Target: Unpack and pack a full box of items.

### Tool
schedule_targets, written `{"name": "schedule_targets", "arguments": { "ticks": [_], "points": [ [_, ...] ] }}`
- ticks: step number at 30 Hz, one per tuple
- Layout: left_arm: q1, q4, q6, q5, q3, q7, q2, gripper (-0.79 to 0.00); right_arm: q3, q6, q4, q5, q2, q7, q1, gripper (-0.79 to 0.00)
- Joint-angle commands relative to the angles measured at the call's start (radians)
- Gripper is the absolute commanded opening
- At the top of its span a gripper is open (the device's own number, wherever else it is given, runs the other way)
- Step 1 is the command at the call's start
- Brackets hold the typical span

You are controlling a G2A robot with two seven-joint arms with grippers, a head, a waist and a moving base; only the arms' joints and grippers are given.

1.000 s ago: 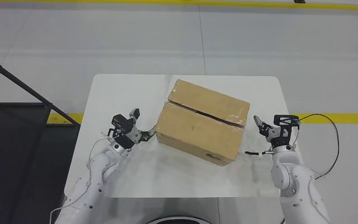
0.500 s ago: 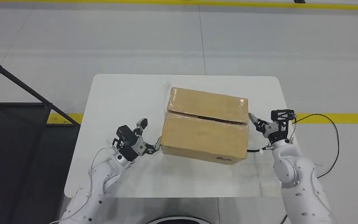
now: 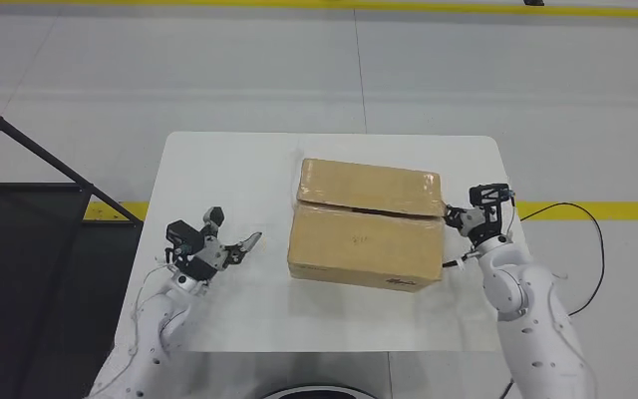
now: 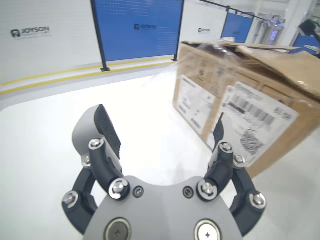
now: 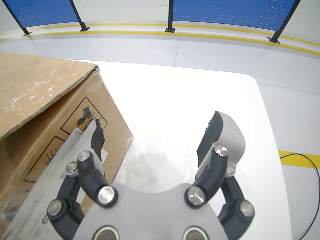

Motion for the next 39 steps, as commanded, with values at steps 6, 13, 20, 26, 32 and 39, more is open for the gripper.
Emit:
{"name": "schedule_targets", "arguments": {
  "ticks": [6,13,20,26,32,39],
  "points": [
    [0.035,0.0,0.038,0.016,-0.06,-0.022,0.008,0.0,-0.04,-0.012,0.024,0.003,-0.005,-0.003,0.031,0.0],
    [0.041,-0.016,0.068,0.028,-0.066,-0.04,0.008,0.0,-0.073,-0.018,0.031,0.001,-0.008,-0.01,0.052,0.0],
    [-0.012,-0.02,0.163,0.104,-0.03,-0.09,0.002,0.0,-0.048,0.042,0.007,-0.013,-0.006,-0.045,0.024,0.0],
    [-0.172,0.079,0.217,0.217,0.07,-0.143,-0.013,0.0,0.05,0.071,-0.077,-0.013,0.007,-0.076,-0.071,0.0],
    [-0.365,0.267,0.274,0.307,0.204,-0.153,-0.043,0.0,0.16,0.088,-0.168,-0.003,0.018,-0.103,-0.196,0.0],
    [-0.562,0.527,0.306,0.287,0.344,-0.13,-0.099,0.0,0.26,0.108,-0.212,0.019,0.025,-0.116,-0.303,0.0]
  ]
}}
